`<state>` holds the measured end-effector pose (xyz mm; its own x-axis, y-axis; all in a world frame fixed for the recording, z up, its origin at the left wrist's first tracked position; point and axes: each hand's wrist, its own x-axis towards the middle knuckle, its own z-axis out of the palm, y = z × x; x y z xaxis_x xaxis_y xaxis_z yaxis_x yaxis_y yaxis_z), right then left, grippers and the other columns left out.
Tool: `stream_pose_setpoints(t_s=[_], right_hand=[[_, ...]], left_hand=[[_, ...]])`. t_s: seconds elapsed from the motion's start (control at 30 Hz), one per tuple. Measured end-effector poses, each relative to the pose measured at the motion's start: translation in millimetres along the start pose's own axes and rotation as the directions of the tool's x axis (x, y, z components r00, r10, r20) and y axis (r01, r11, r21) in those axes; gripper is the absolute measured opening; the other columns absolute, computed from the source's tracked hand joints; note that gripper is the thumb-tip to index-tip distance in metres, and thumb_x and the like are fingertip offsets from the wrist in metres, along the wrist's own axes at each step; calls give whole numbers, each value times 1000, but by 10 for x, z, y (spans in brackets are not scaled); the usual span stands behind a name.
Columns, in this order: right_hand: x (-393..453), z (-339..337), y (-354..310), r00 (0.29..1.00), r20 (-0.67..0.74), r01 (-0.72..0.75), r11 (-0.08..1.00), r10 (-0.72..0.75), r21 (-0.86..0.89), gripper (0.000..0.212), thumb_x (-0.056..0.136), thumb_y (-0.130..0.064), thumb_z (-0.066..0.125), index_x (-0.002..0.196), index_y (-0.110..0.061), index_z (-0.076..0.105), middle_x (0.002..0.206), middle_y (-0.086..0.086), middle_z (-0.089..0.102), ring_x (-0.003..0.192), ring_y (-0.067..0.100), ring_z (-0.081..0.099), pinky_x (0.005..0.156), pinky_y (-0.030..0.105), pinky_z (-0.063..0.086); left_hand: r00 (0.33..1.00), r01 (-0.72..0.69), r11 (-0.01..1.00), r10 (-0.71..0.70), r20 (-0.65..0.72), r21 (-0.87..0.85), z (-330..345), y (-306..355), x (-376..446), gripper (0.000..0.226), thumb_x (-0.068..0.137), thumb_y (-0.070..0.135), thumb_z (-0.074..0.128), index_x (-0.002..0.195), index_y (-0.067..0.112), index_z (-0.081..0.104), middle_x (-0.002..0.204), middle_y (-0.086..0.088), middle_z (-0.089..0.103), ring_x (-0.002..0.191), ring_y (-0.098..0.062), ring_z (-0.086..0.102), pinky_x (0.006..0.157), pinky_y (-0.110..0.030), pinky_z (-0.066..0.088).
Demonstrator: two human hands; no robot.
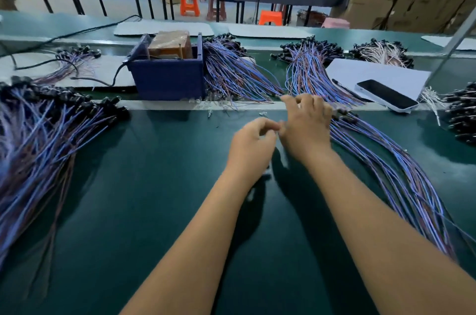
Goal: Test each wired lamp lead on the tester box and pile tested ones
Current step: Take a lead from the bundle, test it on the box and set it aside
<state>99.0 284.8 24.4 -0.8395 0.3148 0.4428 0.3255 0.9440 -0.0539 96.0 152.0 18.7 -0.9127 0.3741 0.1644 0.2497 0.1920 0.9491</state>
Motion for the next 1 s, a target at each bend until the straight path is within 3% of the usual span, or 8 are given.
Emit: stream_pose_setpoints(t_s=[0.1,0.2,0.3,0.43,0.53,0.77,0.87,1.0], right_hand=[[-2,49,-655,999,33,30,975,-38,218,44,89,-26,52,133,-20,49,125,11,46,118,32,37,95,41,26],[-60,143,-1264,986,144,5,884,-81,467,37,94,-22,49,131,-21,53,129,12,47,119,32,41,95,38,31],[-177,304,-1590,952,261,15,882,-156,472,30,96,-29,48,123,-23,58,128,9,50,118,32,42,93,37,34],[-221,397,-1608,961,234,24,889,-147,458,27,94,-35,51,117,-26,62,124,1,51,118,26,40,97,37,31],[-215,393,-1564,961,244,-38,813,-130,581,22,94,-31,50,109,-26,66,120,-2,56,117,23,41,92,31,27],[-223,371,-1523,962,243,-72,741,-126,667,17,96,-28,50,102,-26,67,108,-5,59,110,20,42,94,32,30],[-227,373,-1530,963,240,-71,737,-126,672,17,96,-28,51,100,-27,68,107,-5,58,109,18,42,95,32,31],[-230,374,-1533,962,242,-70,747,-124,661,18,96,-29,51,100,-27,68,109,-5,59,109,18,42,95,32,31]], left_hand=[[978,46,999,-41,-204,20,-402,-65,42,26,89,11,50,85,30,66,79,16,65,71,-3,57,68,-30,46],[909,126,982,-58,-413,139,-776,-199,74,25,88,13,50,98,20,71,101,-2,69,99,-26,60,88,-41,49],[856,235,914,-34,-515,330,-1089,-381,73,24,89,16,51,101,20,72,118,-7,63,116,-28,50,100,-39,41],[848,406,716,-63,-527,568,-1491,-581,104,28,91,25,51,110,25,72,154,-6,35,138,-29,23,109,-41,28],[812,538,591,-175,-557,600,-1713,-678,123,31,92,31,47,114,29,69,160,-11,24,138,-32,20,107,-43,26],[749,620,571,-226,-623,538,-1717,-730,132,31,92,32,46,120,26,58,150,-18,27,125,-36,30,103,-42,26],[756,618,548,-216,-618,564,-1728,-750,133,33,93,31,45,123,25,56,143,-17,35,123,-36,32,102,-42,27],[763,577,595,-147,-630,560,-1757,-764,104,28,93,24,48,118,22,61,132,-12,42,119,-36,37,99,-41,30]])
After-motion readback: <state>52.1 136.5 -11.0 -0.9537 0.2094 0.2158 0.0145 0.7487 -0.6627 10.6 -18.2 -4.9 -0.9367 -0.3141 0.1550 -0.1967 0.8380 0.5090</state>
